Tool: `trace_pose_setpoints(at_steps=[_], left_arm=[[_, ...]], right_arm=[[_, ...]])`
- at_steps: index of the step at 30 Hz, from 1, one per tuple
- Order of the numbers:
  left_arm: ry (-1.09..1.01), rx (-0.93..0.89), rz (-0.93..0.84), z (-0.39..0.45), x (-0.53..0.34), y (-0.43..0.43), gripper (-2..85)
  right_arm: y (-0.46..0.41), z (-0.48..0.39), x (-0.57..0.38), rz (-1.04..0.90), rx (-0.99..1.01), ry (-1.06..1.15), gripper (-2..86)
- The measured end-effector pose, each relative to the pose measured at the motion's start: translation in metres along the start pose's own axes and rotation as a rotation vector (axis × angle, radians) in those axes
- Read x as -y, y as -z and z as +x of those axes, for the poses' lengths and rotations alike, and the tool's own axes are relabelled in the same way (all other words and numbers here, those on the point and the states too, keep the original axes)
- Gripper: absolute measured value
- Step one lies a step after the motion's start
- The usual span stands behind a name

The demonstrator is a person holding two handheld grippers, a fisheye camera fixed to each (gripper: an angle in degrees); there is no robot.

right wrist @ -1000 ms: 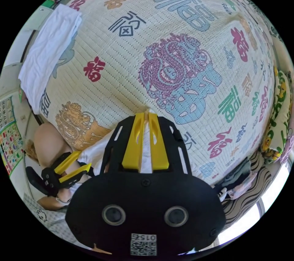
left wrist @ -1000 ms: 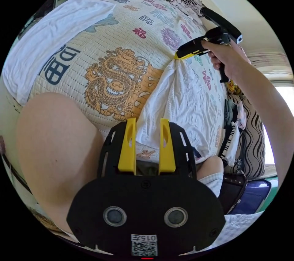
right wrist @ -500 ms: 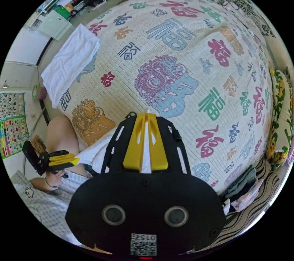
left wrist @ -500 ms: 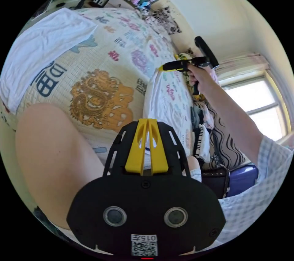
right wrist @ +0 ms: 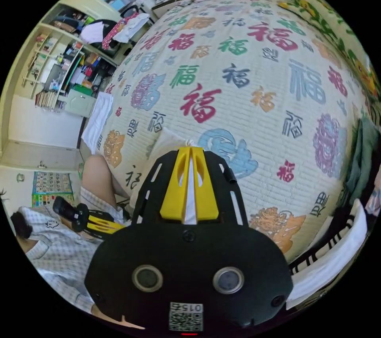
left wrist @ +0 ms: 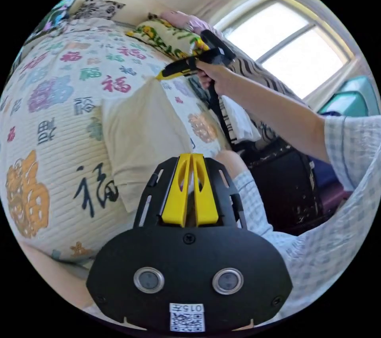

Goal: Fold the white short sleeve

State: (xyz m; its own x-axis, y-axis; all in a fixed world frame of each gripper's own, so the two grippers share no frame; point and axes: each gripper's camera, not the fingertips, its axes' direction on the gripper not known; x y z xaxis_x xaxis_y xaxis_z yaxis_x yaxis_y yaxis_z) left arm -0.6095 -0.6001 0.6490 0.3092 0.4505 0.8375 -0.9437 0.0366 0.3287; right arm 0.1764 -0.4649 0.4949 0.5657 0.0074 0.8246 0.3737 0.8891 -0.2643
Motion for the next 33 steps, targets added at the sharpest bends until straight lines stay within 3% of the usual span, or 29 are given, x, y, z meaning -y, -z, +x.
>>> trace_pose_setpoints(at_steps=[5, 11, 15, 18, 24, 28, 33], left_arm=[[-0.117, 0.059, -0.174, 0.031, 0.015, -0.09, 0.7], [-0.181, -0.029, -0.406, 0.042, 0.032, -0.169, 9.4], [-0.198, -0.079, -0.311, 0.035, 0.042, -0.139, 9.6], [-0.127, -0.003, -0.206, 0.002, 0.044, -0.101, 9.2], [-0.032, 0.098, -0.192, -0.052, 0.04, -0.087, 9.1], [-0.042, -0.038, -0.154, -0.052, 0.049, -0.1, 8.3], [-0.066, 0.132, -0.146, -0.058, 0.059, -0.119, 8.2]], right_arm=[[0.001, 0.056, -0.029, -0.013, 0.022, -0.088, 0.2], [0.017, 0.077, -0.064, 0.012, -0.06, -0.166, 4.6], [0.036, 0.05, -0.113, -0.02, -0.02, -0.034, 7.5], [0.037, 0.019, -0.159, -0.079, 0.029, 0.056, 8.3], [0.035, -0.009, -0.22, -0.076, 0.083, 0.015, 8.6], [0.052, -0.012, -0.236, 0.008, 0.138, -0.028, 8.4], [0.051, -0.03, -0.231, -0.024, 0.051, 0.003, 7.3]])
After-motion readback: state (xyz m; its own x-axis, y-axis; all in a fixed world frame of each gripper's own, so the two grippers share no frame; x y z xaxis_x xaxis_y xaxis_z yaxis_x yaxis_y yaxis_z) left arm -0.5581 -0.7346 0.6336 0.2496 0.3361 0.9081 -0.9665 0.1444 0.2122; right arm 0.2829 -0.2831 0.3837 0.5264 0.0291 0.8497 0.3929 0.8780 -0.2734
